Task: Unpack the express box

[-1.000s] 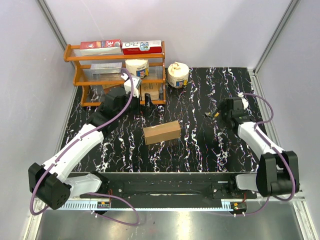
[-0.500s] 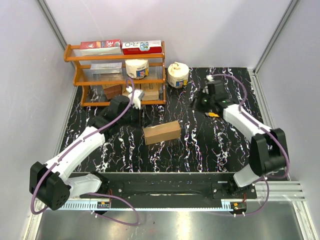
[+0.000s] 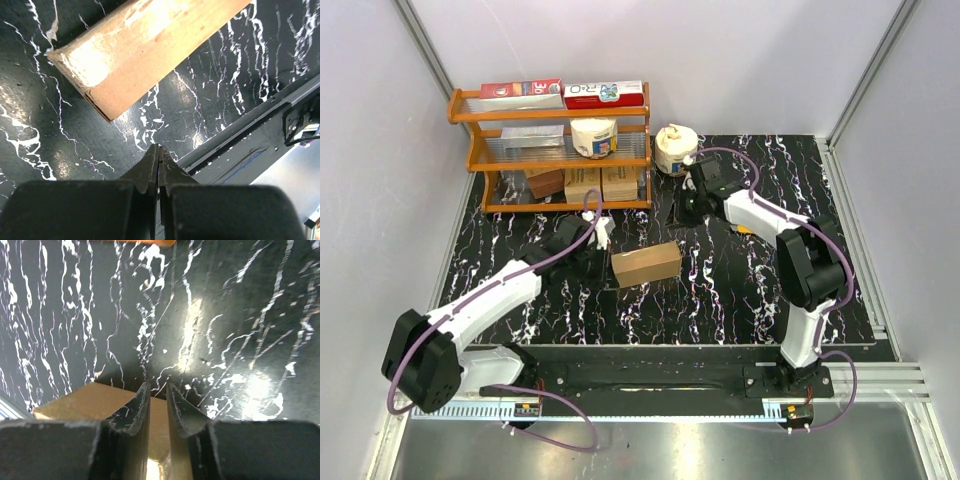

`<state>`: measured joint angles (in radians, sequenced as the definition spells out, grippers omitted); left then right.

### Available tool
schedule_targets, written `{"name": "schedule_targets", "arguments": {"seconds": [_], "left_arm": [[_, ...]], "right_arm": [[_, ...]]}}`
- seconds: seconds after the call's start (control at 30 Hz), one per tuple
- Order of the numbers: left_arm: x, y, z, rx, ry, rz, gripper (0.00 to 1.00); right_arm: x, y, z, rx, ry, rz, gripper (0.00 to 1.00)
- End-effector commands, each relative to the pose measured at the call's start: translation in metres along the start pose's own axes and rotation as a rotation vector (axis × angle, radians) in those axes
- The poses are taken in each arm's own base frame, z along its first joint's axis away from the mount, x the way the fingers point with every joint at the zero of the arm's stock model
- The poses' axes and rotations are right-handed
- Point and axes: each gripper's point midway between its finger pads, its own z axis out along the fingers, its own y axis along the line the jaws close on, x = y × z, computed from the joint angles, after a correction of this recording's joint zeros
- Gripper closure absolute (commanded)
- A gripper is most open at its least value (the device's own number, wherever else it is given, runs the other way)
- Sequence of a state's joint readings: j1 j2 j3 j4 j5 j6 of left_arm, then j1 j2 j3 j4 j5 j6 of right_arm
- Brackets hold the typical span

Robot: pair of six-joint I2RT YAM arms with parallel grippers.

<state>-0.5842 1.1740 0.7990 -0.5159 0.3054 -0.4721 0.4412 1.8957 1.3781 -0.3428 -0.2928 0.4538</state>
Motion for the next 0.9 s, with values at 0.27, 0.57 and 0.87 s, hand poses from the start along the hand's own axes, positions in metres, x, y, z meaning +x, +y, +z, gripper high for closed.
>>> {"name": "schedule_targets", "arguments": {"seconds": [0.27, 0.57, 0.87], "left_arm": [[-0.041, 0.038, 0.047, -0.246, -0.028, -0.043, 1.0], [-0.091, -0.001, 0.073, -0.009, -0.093, 0.051, 0.9], [-0.096, 0.016, 0.047, -0.016, -0.14, -0.024, 0.73]], "right_arm": [[0.08, 0.011, -0.038, -0.046, 0.126, -0.014, 0.73], [0.12, 0.012, -0.084, -0.11, 0.09, 0.014, 0.73], [0.108, 0.0, -0.08, -0.042, -0.02, 0.125, 0.69]]}}
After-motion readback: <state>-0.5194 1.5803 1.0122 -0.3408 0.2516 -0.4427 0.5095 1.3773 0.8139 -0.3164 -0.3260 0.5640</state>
